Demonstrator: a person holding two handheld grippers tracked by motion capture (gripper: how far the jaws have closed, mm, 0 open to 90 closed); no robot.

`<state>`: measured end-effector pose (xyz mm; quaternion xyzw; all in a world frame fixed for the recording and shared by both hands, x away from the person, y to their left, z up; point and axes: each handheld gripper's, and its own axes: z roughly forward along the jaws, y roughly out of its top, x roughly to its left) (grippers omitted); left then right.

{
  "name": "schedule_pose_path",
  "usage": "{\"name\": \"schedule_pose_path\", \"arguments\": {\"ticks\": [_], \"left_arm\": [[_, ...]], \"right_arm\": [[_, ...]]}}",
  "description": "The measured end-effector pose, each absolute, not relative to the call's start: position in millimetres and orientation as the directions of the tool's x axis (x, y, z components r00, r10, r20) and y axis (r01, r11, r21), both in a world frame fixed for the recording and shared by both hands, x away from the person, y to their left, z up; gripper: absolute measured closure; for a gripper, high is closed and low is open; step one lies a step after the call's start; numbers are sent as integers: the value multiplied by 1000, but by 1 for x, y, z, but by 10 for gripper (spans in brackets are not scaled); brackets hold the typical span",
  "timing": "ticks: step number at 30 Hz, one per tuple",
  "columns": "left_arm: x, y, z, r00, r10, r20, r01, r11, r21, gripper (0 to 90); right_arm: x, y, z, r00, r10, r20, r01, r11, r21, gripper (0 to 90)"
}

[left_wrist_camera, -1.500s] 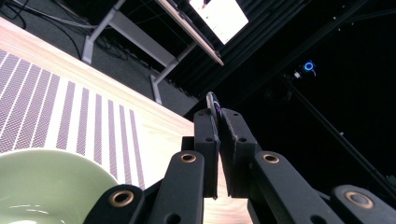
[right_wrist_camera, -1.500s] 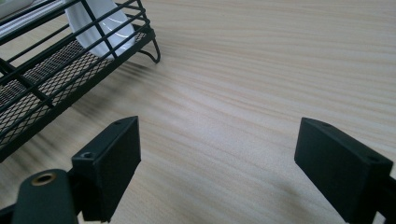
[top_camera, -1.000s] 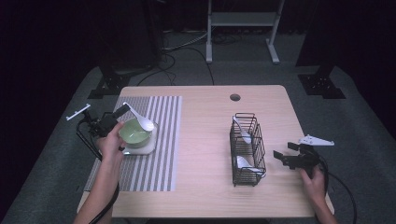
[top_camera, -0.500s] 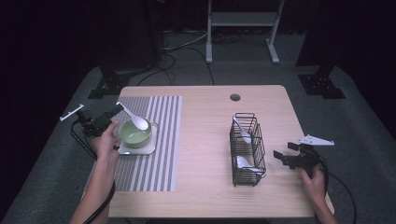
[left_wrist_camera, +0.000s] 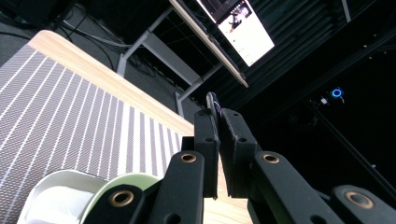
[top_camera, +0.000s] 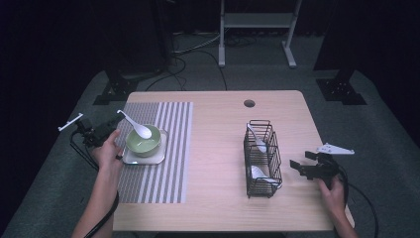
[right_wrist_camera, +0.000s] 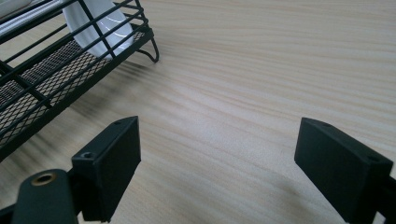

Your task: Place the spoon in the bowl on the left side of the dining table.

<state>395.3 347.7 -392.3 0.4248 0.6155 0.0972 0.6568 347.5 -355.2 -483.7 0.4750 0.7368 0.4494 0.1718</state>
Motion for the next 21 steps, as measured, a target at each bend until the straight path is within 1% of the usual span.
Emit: {"name": "schedule_pose_path", "arguments": {"ticks": [14, 21], "left_arm": [[393, 363, -407, 160, 675, -721, 389, 628, 674, 857], [394, 363, -415, 147, 674, -724, 400, 629, 667, 857]], "right_arm": [[348, -355, -484, -489, 855, 173, 546, 145, 825, 134], [348, -355, -484, -489, 855, 173, 545, 145, 826, 134]]}}
